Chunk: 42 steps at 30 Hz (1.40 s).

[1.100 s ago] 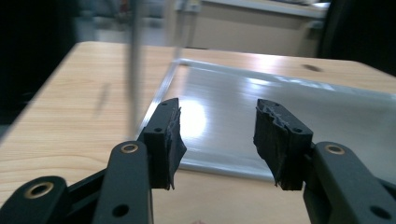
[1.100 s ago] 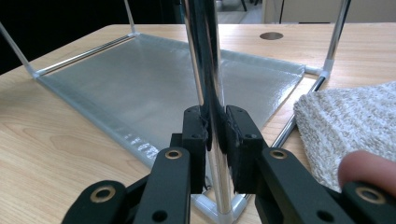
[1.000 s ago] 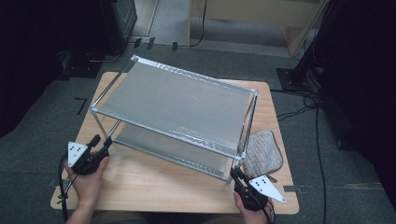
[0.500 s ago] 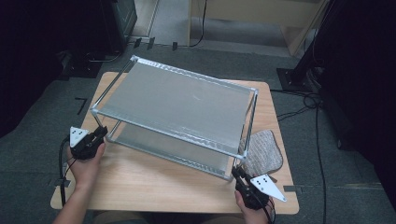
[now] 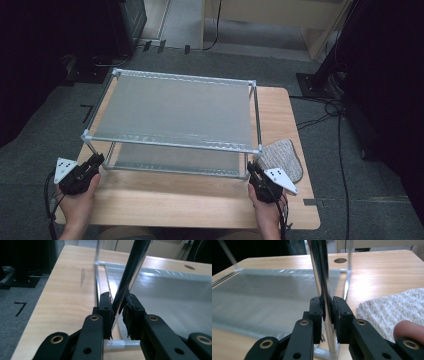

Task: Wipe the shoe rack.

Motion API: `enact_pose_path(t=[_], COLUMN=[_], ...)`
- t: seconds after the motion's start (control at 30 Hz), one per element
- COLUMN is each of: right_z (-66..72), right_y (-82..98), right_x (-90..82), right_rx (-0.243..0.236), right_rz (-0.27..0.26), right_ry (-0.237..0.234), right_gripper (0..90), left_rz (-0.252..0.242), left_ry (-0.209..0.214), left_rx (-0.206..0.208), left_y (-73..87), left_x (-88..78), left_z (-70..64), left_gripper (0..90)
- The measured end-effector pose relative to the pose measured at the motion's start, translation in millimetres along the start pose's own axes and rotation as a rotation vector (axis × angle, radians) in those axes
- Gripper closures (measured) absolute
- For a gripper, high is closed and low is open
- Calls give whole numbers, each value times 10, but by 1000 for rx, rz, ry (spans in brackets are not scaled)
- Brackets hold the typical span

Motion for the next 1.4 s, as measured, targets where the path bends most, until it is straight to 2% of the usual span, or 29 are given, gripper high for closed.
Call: enact_pose_path(t=[0.1,0.13,0.17,0.2,0.23,0.27,0.33,0.47,0.53,0.63,0.67,0.73,0.77,0.8,0.83,0.87,0.9,0.93,0.97,1.03,1.07,1.1,1.2,1.27,1.3,1.33,1.4], right_z=[-17,-17,-27,-27,-33,-44,-61,-141,-177,-182,-180,-179,-179,-174,-156,-156,-118,-113,-113,-138,-225,-225,-435,-606,-780,-780,-933], right_y=[-81,-81,-125,-125,-168,-186,-202,-246,-280,-313,-332,-397,-397,-436,-453,-453,-475,-475,-475,-451,-399,-399,-283,-195,-125,-125,-84], right_x=[181,181,272,272,355,389,422,528,593,646,677,768,768,770,741,741,639,571,571,433,312,312,178,93,69,69,38], right_rx=[4,4,-13,-13,-52,-58,-53,-23,-18,-32,-22,-9,-9,-22,-53,-53,-108,-128,-128,-161,-169,-169,-163,-136,-109,-109,-87], right_rz=[1,1,0,0,-5,-3,-1,-4,-2,3,9,38,38,31,22,22,-4,-19,-19,-29,-21,-21,18,9,35,35,36], right_ry=[21,21,33,33,51,57,61,69,92,111,116,101,101,119,144,144,148,137,137,124,120,120,132,154,177,177,199], right_gripper=[788,788,794,794,801,801,801,799,803,804,802,750,750,632,587,587,522,509,509,481,457,457,409,410,405,405,399], left_rz=[4,4,8,8,11,11,11,16,30,31,31,26,26,26,26,32,39,39,42,48,52,52,65,72,77,74,77], left_ry=[25,25,40,40,56,56,82,161,192,199,199,206,206,219,219,225,239,239,244,253,262,262,283,304,318,330,347], left_rx=[6,6,5,5,12,12,29,65,80,100,104,98,98,102,102,106,115,115,123,139,139,139,151,162,164,163,166], left_y=[70,70,101,101,137,137,178,261,304,340,353,367,367,376,376,381,390,390,395,404,409,409,416,416,418,420,420], left_x=[-128,-128,-179,-179,-225,-225,-266,-348,-402,-435,-446,-444,-444,-436,-436,-439,-448,-448,-455,-468,-476,-476,-474,-458,-451,-442,-431], left_z=[-78,-78,-120,-120,-172,-172,-232,-326,-420,-475,-498,-530,-530,-559,-559,-577,-608,-608,-618,-631,-650,-650,-701,-742,-761,-782,-812], left_gripper=[780,780,779,779,778,779,780,784,785,788,790,790,789,789,789,789,790,791,791,795,795,795,796,796,792,792,778])
Point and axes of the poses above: each handheld gripper's, and its own axes: x roughly forward along the jaws, y roughly out of its underside, z roughly to its left, the point moved 3 cm from there along x, roughly forward along the jaws, and after that the axes turned 13 degrees about y, right-handed, at the moved point
